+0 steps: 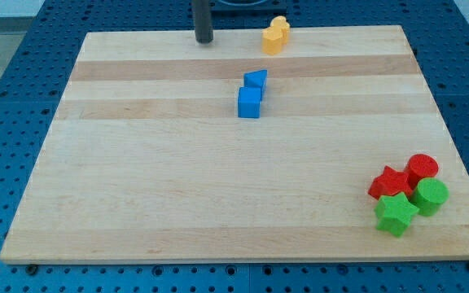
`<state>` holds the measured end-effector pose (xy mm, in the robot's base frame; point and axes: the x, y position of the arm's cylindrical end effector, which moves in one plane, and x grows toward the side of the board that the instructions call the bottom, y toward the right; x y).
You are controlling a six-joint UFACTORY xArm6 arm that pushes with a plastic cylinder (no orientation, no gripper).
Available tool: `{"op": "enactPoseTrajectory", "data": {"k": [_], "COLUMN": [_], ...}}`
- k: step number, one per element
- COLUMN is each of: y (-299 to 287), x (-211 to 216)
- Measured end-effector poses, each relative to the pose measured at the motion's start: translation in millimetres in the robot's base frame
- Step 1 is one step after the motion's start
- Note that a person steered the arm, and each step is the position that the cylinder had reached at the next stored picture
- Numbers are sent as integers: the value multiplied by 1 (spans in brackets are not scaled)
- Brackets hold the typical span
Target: Move yellow heart from yellow hexagon
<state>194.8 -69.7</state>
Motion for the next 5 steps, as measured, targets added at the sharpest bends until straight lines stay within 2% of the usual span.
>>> {"op": "enactPoseTrajectory", "data": {"k": [5], "y": [212], "x": [-3]}}
